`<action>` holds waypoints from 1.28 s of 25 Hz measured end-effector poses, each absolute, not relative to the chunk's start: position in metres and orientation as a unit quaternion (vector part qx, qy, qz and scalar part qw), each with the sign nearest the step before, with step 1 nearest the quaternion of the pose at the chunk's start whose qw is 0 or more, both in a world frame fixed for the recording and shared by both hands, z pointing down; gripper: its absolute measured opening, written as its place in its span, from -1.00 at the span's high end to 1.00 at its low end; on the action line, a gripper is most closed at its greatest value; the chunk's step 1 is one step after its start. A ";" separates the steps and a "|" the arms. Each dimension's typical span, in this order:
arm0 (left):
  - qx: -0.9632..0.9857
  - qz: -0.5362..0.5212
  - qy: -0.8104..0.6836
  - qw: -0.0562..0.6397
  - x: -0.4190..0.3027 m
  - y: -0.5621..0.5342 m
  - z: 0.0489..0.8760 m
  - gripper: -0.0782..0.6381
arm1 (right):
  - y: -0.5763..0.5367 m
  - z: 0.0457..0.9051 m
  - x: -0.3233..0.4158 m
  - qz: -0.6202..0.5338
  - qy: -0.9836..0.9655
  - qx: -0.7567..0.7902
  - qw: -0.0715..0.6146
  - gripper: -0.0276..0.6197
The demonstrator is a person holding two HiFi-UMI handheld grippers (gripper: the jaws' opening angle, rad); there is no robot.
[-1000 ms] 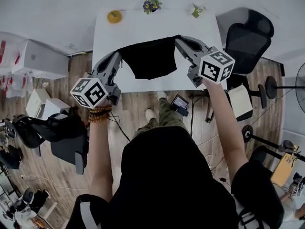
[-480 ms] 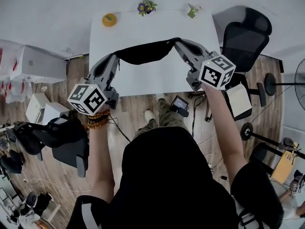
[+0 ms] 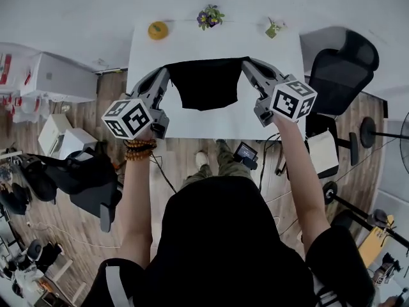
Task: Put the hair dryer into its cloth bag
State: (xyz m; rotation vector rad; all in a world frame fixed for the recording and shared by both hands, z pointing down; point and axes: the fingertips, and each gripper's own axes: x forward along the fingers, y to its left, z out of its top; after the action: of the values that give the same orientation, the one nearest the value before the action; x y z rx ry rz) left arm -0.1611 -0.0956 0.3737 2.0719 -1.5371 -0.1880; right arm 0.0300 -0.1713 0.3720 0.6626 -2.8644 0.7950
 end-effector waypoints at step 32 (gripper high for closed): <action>0.736 -0.064 -0.559 0.376 -0.135 -0.084 0.465 0.68 | -0.154 0.458 0.064 0.284 -0.920 0.226 0.150 0.80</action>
State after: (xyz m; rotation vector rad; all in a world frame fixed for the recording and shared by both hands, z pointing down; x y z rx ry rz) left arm -0.1345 -0.0836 0.4649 1.8840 -1.4288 -0.1640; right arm 0.0641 -0.1541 0.4583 0.6486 -2.6425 0.8168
